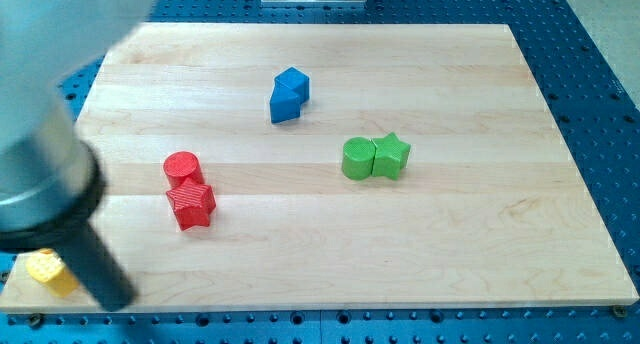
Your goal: Move the hexagon to the bottom of the red star
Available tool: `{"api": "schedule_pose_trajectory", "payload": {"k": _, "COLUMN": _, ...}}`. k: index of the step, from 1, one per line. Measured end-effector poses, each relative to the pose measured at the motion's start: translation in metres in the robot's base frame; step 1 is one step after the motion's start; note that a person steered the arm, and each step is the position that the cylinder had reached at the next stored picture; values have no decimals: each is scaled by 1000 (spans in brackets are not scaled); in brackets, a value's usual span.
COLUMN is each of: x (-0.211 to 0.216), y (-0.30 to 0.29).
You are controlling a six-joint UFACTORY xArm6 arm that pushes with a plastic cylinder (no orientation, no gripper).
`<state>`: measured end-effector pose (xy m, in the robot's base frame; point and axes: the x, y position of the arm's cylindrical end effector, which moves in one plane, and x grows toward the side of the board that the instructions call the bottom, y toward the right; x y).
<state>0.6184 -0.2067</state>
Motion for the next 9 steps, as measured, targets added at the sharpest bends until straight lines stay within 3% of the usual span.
{"api": "schedule_pose_trajectory", "payload": {"k": 1, "x": -8, "y": 4}}
{"api": "schedule_pose_trajectory", "payload": {"k": 3, "x": -117, "y": -16}}
{"api": "schedule_pose_trajectory", "payload": {"k": 4, "x": -124, "y": -71}}
{"api": "schedule_pose_trajectory", "payload": {"k": 5, "x": -83, "y": -95}}
{"api": "schedule_pose_trajectory", "payload": {"k": 7, "x": -66, "y": 13}}
{"api": "schedule_pose_trajectory", "payload": {"k": 9, "x": -65, "y": -14}}
